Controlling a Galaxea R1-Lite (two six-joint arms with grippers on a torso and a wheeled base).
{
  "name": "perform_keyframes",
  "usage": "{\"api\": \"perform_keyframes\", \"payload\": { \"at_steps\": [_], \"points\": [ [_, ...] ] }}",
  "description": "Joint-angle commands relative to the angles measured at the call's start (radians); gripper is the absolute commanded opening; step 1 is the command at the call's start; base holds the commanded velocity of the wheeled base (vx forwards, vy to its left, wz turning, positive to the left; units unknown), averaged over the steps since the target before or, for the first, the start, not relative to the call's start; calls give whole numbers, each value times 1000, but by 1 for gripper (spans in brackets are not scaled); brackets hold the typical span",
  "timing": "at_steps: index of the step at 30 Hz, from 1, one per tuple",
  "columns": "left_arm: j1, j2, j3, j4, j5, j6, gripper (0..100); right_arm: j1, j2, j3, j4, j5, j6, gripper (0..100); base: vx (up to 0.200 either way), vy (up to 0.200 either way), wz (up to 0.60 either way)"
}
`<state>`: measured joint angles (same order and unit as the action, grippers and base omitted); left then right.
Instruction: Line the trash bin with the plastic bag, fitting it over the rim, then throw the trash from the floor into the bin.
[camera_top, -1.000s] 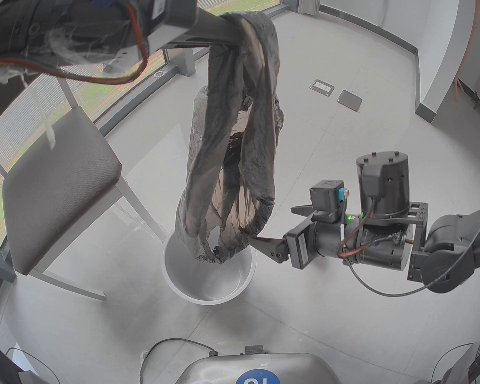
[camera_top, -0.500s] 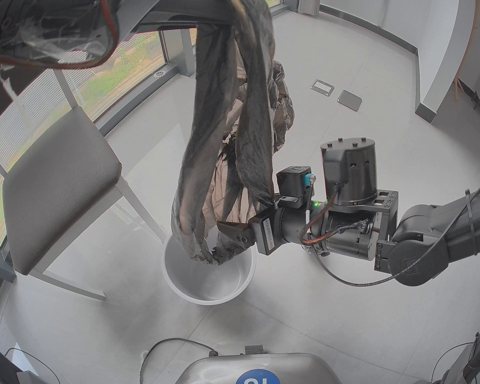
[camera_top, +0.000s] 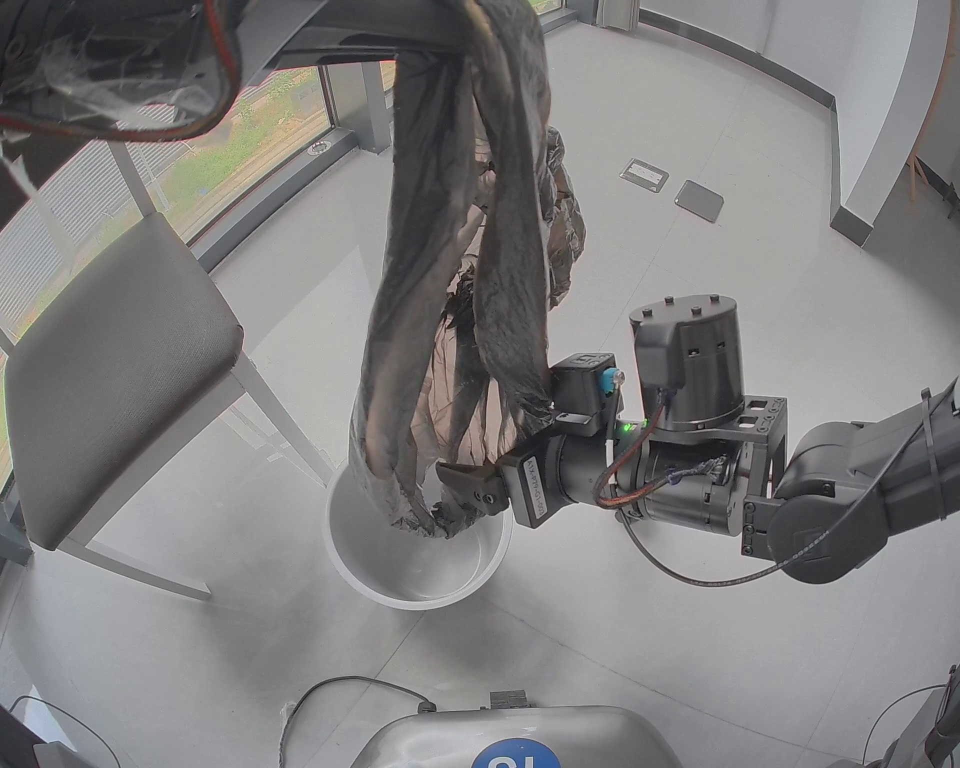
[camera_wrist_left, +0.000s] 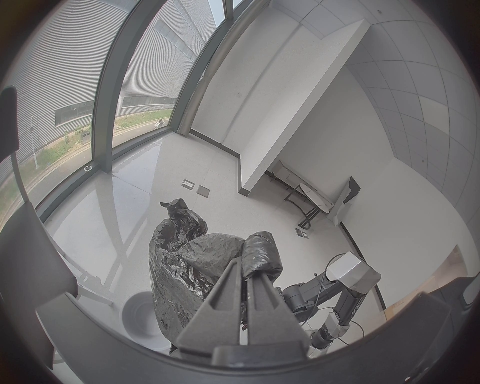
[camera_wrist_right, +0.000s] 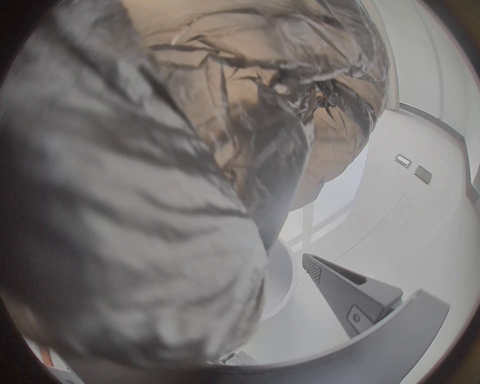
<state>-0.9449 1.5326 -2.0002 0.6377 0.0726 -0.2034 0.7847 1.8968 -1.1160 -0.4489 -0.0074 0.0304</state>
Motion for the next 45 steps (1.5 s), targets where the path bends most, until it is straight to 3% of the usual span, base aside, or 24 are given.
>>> {"api": "perform_keyframes", "payload": {
  "at_steps": [1,6,7,26,31,38,40,41,45],
  "points": [
    [0,-2,0,-1,1,-1,0,-2,-2,21,-2,0,0,100,0,0,0],
    [0,0,0,-4,0,-1,0,-12,4,30,-4,0,0,100,0,0,0],
    [0,0,0,-4,0,-1,0,-13,8,30,-4,-2,0,0,0,0,0],
    [5,-2,0,36,4,-40,0,-5,-24,79,-5,-8,-1,0,0,0,0],
    [41,-29,0,142,101,-51,0,28,-139,229,1,-9,-7,0,0,0,0],
    [90,-149,250,215,142,-51,0,93,-246,452,6,26,-24,0,0,0,0],
    [90,-149,250,215,142,-51,0,93,-246,452,6,26,-24,0,0,0,0],
    [92,-189,321,266,171,-51,0,116,-255,479,6,84,-26,0,0,0,0],
    [94,-215,342,358,174,-53,0,137,-240,464,6,135,-27,0,0,0,0]
  ]
}}
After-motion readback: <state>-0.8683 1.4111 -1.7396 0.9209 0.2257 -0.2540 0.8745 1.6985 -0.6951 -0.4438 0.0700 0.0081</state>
